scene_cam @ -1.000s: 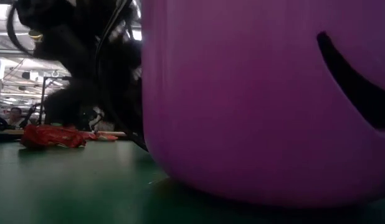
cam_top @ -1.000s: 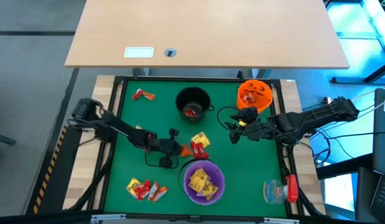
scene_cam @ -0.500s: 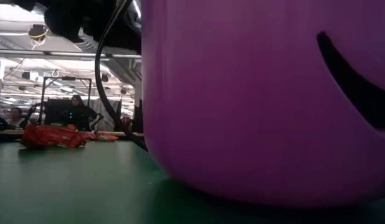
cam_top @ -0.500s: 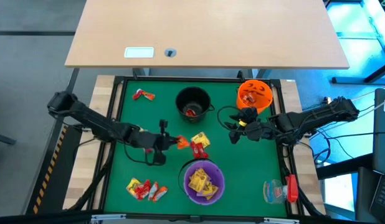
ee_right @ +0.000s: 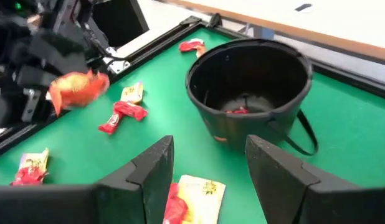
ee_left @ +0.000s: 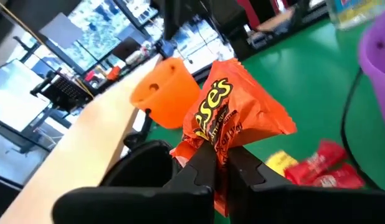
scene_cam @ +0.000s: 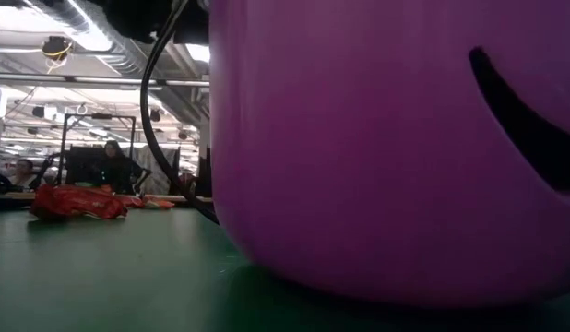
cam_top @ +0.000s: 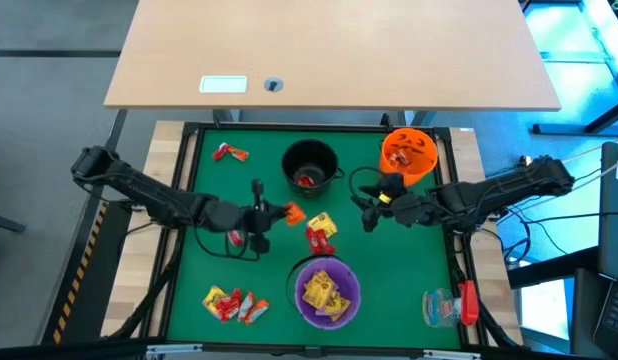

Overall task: Sort candy
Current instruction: Put the orange candy into the orange bucket

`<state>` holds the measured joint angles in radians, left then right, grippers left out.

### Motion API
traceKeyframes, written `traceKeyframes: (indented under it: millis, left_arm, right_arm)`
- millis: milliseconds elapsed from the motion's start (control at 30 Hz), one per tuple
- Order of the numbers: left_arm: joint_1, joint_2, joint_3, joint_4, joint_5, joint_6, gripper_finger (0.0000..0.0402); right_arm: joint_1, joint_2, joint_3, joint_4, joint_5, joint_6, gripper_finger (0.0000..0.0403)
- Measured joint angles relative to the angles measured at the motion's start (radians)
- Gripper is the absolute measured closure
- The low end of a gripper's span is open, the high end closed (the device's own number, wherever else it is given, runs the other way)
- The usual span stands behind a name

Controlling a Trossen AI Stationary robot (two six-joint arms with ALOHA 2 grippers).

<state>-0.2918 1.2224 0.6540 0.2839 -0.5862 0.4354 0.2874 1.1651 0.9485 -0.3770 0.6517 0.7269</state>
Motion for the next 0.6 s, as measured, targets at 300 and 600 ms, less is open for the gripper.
traceKeyframes:
  millis: [300, 600]
  left_arm:
    - [0.05, 0.0, 0.0, 0.054, 0.088, 0.021, 0.0401]
    - [0.091, 0.0, 0.0, 0.077, 0.161, 0.021, 0.0401]
  right_arm:
    - [-0.084, 0.043, 0.0, 0.142, -0.168, -0.07, 0.0205]
    - [-0.154, 0.051, 0.0, 0.238, -0.263, -0.16, 0.0205]
